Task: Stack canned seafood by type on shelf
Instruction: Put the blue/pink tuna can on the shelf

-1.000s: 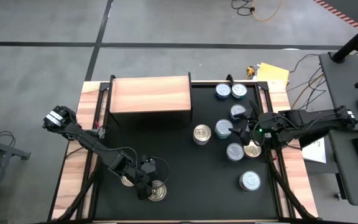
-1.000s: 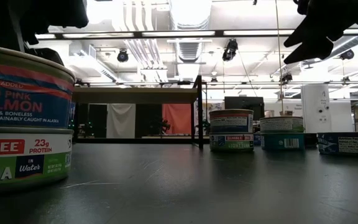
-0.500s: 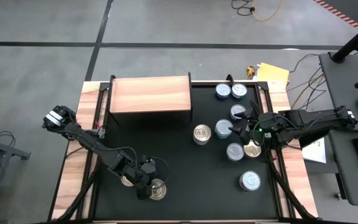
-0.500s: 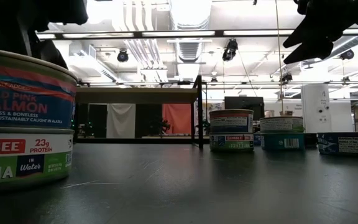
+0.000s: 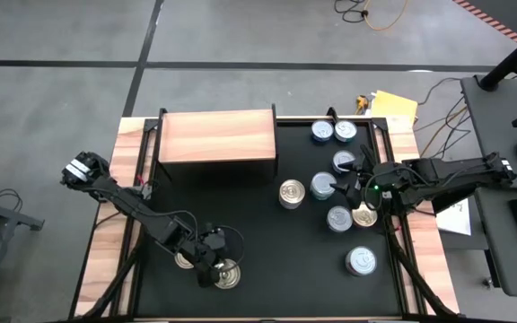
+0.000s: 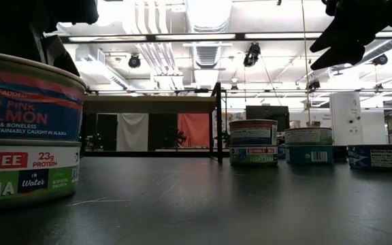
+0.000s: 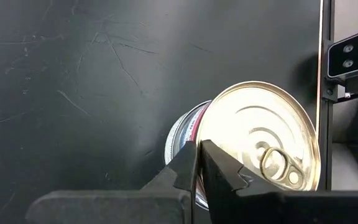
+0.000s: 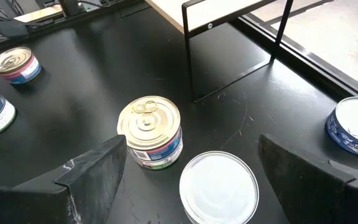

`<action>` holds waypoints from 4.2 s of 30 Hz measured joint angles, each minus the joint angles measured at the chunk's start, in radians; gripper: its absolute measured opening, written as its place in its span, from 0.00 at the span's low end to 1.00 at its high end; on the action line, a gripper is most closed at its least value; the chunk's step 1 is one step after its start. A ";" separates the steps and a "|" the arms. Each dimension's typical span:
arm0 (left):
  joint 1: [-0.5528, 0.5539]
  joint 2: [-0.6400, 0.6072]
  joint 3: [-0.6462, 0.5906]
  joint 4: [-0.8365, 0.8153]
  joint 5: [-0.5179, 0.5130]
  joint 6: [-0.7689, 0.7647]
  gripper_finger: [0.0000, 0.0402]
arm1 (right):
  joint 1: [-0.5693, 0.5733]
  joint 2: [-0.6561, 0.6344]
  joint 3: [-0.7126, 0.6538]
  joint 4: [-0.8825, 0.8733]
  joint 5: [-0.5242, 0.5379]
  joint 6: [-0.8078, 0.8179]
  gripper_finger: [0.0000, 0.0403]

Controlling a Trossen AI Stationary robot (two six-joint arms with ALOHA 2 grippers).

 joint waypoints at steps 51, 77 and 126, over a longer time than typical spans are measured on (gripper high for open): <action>-0.059 -0.016 0.182 -0.239 -0.297 0.191 0.00 | 0.174 0.001 -0.003 0.120 0.091 0.025 0.88; -0.239 -0.014 0.175 -0.319 -0.348 0.080 0.00 | 0.452 0.493 0.216 0.334 0.265 0.000 0.88; -0.359 0.124 0.170 -0.312 -0.625 -0.158 0.00 | 0.471 0.830 0.520 0.120 0.289 0.122 0.88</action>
